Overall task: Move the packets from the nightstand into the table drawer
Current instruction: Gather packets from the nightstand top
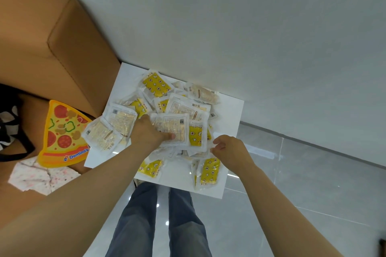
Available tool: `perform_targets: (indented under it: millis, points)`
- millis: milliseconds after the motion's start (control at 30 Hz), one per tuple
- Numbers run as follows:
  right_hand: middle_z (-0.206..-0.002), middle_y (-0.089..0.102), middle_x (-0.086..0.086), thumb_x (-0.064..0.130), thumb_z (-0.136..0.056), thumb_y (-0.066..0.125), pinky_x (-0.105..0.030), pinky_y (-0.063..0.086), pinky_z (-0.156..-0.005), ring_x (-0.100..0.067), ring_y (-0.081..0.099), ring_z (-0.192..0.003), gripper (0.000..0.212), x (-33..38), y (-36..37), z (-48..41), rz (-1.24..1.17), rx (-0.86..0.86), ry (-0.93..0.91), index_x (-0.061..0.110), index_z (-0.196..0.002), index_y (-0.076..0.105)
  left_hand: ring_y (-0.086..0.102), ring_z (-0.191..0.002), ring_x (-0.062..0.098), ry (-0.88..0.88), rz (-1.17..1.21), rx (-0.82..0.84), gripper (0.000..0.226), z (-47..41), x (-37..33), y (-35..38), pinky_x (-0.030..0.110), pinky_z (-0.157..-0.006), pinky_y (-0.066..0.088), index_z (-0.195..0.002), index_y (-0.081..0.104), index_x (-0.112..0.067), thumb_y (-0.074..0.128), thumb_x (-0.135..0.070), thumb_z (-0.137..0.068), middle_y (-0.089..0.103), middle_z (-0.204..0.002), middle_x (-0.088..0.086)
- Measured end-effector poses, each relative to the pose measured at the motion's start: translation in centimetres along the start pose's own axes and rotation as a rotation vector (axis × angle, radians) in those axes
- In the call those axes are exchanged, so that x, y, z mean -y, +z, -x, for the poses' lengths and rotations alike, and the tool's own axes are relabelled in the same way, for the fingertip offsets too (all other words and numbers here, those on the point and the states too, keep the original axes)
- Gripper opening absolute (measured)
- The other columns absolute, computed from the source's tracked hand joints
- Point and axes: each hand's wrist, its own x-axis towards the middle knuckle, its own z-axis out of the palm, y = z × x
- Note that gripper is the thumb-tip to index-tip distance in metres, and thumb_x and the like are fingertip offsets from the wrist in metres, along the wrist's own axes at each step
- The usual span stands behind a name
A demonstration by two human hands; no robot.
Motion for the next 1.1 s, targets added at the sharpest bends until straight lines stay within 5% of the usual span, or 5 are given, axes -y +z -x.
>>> perform_targets:
  millis: [367, 600, 800, 967, 1100]
  points:
    - [-0.122, 0.057, -0.001, 0.029, -0.093, 0.057, -0.035, 0.053, -0.087, -0.020, 0.060, -0.107, 0.045, 1.5, 0.7, -0.7, -0.208, -0.024, -0.010, 0.021, -0.135, 0.045, 0.056, -0.106, 0.032, 0.088, 0.011, -0.093, 0.089, 1.8, 1.0, 0.0, 0.039, -0.081, 0.049, -0.128, 0.033, -0.009, 0.087, -0.033, -0.062, 0.054, -0.116, 0.014]
    - [-0.092, 0.058, -0.008, 0.021, -0.088, 0.056, -0.029, 0.046, -0.064, -0.022, 0.057, -0.079, 0.010, 3.5, 1.9, -2.0, -0.097, -0.044, -0.155, 0.012, -0.086, 0.055, 0.057, -0.092, 0.019, 0.156, 0.122, 0.005, 0.077, 1.2, 1.2, -0.2, 0.028, -0.071, 0.046, -0.127, 0.037, -0.020, 0.082, -0.038, -0.068, 0.057, -0.104, -0.002]
    - [-0.096, 0.063, -0.016, 0.019, -0.086, 0.056, -0.046, 0.051, -0.079, -0.030, 0.059, -0.088, 0.021, 3.7, 2.5, -1.2, -0.070, 0.025, -0.236, 0.004, -0.101, 0.057, 0.057, -0.102, 0.023, 0.105, 0.178, 0.030, 0.085, 0.7, 1.3, -0.8, 0.033, -0.085, 0.048, -0.133, 0.036, -0.017, 0.085, -0.033, -0.065, 0.057, -0.120, 0.004]
    - [-0.099, 0.064, -0.013, 0.017, -0.085, 0.056, -0.044, 0.053, -0.082, -0.028, 0.061, -0.090, 0.022, 3.7, 2.4, -1.1, -0.091, 0.070, -0.236, 0.007, -0.105, 0.058, 0.050, -0.097, 0.024, 0.006, 0.137, -0.082, 0.084, 1.3, 0.8, -0.5, 0.033, -0.081, 0.046, -0.122, 0.040, -0.013, 0.088, -0.037, -0.059, 0.041, -0.116, 0.007]
    - [-0.101, 0.065, -0.014, 0.016, -0.085, 0.056, -0.045, 0.051, -0.086, -0.029, 0.061, -0.092, 0.025, 3.9, 2.8, -0.8, -0.081, 0.131, -0.243, 0.008, -0.109, 0.059, 0.056, -0.092, 0.021, 0.000, 0.128, 0.022, 0.059, 1.6, 1.2, -0.6, 0.027, -0.070, 0.045, -0.105, 0.049, -0.010, 0.083, -0.039, -0.066, 0.055, -0.098, 0.002]
